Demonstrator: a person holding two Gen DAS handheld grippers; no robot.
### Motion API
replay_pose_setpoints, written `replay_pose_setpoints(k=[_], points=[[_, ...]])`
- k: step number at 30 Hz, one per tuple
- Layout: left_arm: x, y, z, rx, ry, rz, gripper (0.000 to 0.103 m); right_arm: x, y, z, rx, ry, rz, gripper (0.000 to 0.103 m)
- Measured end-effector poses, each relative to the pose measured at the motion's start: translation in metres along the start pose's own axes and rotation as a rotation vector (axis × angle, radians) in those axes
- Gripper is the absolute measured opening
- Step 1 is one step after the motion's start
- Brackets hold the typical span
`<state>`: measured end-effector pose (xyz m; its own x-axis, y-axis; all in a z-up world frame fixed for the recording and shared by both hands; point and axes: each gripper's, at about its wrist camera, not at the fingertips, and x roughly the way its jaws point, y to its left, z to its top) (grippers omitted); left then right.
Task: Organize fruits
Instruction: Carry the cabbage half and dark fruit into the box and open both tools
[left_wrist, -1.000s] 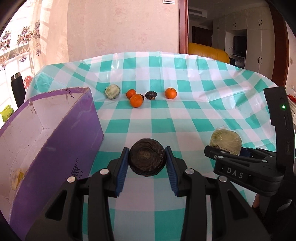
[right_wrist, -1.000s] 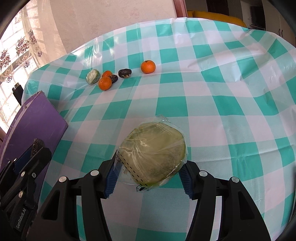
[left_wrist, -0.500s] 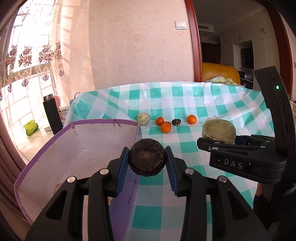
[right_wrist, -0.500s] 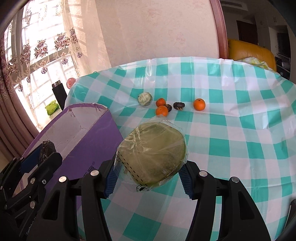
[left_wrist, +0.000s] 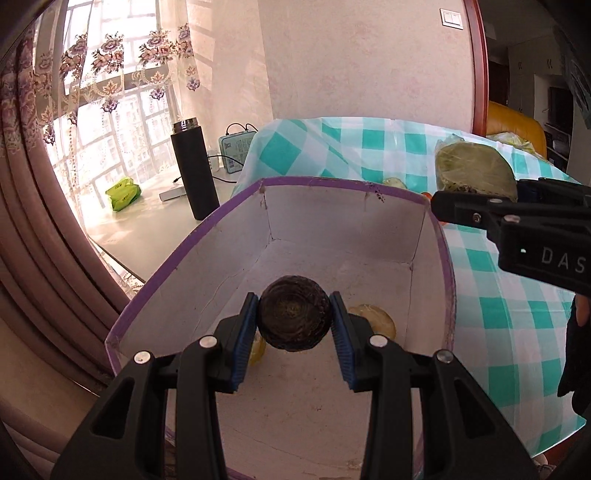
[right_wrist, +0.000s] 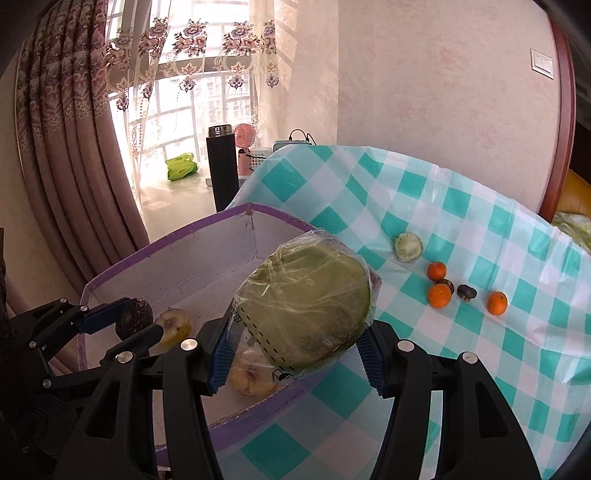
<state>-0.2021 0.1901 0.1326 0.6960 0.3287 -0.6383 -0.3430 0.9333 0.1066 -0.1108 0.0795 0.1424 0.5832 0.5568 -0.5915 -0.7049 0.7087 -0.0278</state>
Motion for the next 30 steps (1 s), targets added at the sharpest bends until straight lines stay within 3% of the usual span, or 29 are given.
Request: replay_pose_setpoints(k=[6, 9, 14, 25, 30], points=[[0.027, 0.027, -0.009, -0.014, 0.156, -0.029, 0.039, 0.054, 0.024, 0.016, -0.129, 0.202, 0.026, 0.057], [0.033, 0.026, -0.011, 0.021, 0.205, -0.062, 0.039, 0.084, 0.033, 0.013, -0.167, 0.316, 0.073, 0.057], [0.043, 0.014, -0.016, 0.088, 0.265, -0.07, 0.039, 0.129, 0.046, 0.005, -0.252, 0.465, 0.076, 0.057], [0.063, 0.005, -0.028, 0.141, 0.375, -0.123, 0.039, 0.168, 0.06, -0.003, -0.326, 0.608, 0.025, 0.057], [0.067, 0.009, -0.028, 0.118, 0.392, -0.134, 0.04, 0.17, 0.056, -0.001, -0.298, 0.615, 0.044, 0.057]])
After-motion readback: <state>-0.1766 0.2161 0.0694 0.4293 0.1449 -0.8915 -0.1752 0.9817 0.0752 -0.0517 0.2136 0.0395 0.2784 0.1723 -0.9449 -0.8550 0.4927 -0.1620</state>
